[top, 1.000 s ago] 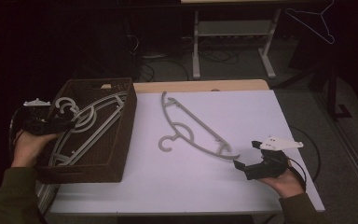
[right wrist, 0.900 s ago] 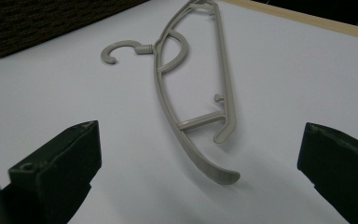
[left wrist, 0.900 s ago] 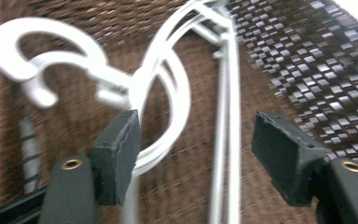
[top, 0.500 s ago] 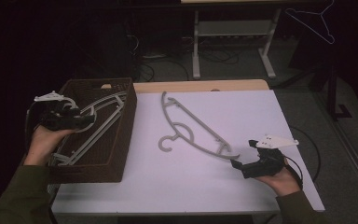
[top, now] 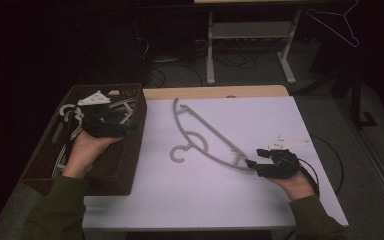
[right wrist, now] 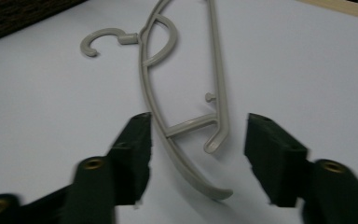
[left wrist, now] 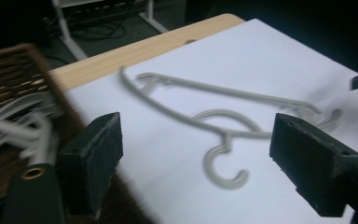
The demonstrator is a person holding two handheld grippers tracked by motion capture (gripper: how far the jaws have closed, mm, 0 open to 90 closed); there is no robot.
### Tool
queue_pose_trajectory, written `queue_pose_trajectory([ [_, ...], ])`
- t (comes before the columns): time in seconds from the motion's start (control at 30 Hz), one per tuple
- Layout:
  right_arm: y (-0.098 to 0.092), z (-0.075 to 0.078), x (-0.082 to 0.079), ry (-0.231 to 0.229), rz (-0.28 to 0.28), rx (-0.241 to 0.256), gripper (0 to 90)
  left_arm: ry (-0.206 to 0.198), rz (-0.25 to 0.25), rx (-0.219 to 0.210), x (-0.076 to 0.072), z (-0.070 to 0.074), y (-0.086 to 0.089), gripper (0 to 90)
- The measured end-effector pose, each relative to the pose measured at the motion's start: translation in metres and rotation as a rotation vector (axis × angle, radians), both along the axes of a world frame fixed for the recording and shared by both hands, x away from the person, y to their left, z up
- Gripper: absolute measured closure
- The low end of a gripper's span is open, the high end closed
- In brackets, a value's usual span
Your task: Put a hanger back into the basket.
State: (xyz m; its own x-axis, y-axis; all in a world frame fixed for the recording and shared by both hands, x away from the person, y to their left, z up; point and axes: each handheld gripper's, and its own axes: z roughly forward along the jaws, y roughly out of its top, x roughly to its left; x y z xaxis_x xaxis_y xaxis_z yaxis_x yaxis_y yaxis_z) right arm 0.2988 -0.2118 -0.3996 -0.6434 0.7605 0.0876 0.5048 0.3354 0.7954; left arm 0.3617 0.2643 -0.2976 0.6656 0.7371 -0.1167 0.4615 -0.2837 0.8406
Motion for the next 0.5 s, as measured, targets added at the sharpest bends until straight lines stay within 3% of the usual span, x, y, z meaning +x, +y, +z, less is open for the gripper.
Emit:
queue_pose_trajectory([
  [0.07, 0.001, 0.0, 0.004, 0.008, -0.005, -0.01, 57.0, -0.005, -0.02, -0.007, -0.002, -0.003, -0.015, 22.0],
  [0.13, 0.002, -0.001, 0.008, 0.018, -0.013, -0.024, 65.7, -0.001, -0.037, -0.011, -0.003, -0.005, -0.021, 32.7],
  [0.3, 0.003, -0.007, 0.021, 0.041, -0.012, -0.071, 82.8, 0.025, -0.094, 0.006, -0.006, -0.022, -0.059, 57.7],
  [0.33, 0.003, -0.007, 0.021, 0.041, -0.012, -0.071, 82.8, 0.025, -0.094, 0.006, -0.006, -0.022, -0.059, 64.1],
  [0.37, 0.003, -0.01, 0.026, 0.047, -0.001, -0.079, 88.3, 0.037, -0.108, 0.006, -0.006, -0.028, -0.068, 68.2],
  [0.47, 0.004, -0.012, 0.029, 0.061, 0.007, -0.08, 89.4, 0.061, -0.127, 0.011, -0.007, -0.038, -0.08, 83.4],
  [0.5, 0.006, -0.016, 0.033, 0.064, 0.033, -0.093, 89.5, 0.072, -0.146, 0.021, -0.007, -0.049, -0.09, 88.3],
])
